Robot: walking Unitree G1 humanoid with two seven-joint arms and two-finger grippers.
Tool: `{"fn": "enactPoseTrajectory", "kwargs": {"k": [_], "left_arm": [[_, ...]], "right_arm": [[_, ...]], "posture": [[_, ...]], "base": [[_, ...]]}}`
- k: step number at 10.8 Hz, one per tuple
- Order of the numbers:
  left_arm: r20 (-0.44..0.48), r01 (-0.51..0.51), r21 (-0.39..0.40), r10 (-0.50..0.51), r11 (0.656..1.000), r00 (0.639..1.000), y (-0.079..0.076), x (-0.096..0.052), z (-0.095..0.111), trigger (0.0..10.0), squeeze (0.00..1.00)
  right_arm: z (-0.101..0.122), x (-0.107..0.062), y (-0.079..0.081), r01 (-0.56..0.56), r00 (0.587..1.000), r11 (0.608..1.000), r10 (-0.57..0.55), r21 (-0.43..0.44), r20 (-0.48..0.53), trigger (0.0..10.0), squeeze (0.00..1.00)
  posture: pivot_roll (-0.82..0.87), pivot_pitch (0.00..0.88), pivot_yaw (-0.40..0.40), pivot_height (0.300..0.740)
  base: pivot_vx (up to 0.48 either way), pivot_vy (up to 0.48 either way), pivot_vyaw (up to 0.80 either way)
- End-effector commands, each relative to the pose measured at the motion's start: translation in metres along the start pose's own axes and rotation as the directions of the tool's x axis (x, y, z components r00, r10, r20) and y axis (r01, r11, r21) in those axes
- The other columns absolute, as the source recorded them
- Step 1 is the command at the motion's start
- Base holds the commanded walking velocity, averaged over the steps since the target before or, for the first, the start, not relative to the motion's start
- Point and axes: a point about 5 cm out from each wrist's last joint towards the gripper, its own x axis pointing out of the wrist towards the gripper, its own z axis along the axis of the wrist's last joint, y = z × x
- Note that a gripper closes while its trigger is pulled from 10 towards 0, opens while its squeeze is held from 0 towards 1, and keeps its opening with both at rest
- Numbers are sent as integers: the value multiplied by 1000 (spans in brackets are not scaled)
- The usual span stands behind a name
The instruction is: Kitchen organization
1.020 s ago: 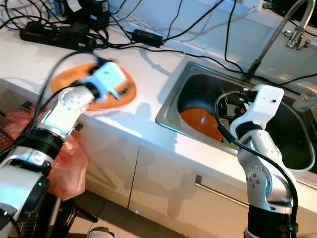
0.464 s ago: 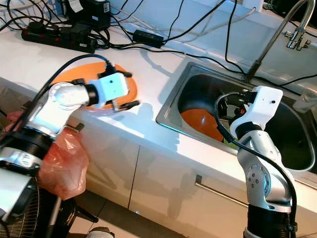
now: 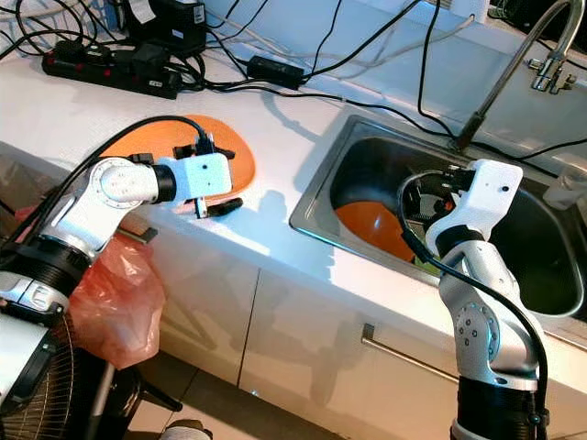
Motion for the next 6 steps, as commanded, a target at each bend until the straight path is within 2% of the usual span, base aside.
{"fn": "enactPoseTrajectory", "kwargs": {"k": [1, 2, 3, 4, 5, 6], "left_arm": [[-53, 31, 18, -30, 999, 998, -5, 3, -5, 10000, 0], [-112, -14, 47, 20, 999, 994, -5, 6, -13, 10000, 0], [-135, -27, 54, 34, 998, 990, -6, 7, -16, 7333, 0], [-145, -24, 60, 32, 998, 989, -7, 7, -17, 3961, 0], [-152, -15, 67, 25, 998, 988, -9, 9, -18, 0, 0], [-150, -20, 70, 30, 997, 988, -10, 10, -19, 0, 0]], "right_arm": [[5, 2, -3, 16, 1000, 1000, -15, -11, 18, 10000, 0], [5, 2, -3, 18, 1000, 1000, -18, -10, 20, 10000, 0], [5, 2, -3, 20, 1000, 1000, -20, -9, 20, 10000, 0], [5, 1, -4, 23, 1000, 1000, -23, -9, 20, 10000, 0], [5, 1, -4, 25, 999, 1000, -25, -9, 20, 10000, 0], [5, 0, -5, 28, 999, 1000, -28, -9, 20, 10000, 0]], "posture": [[316, 0, -199, 740], [314, 0, -198, 740], [311, 0, -199, 740], [311, 0, -199, 740], [307, 0, -199, 740], [304, 0, -199, 740]], "base": [[0, 0, 0], [0, 0, 0], [0, 0, 0], [0, 0, 0], [0, 0, 0], [0, 0, 0]]}}
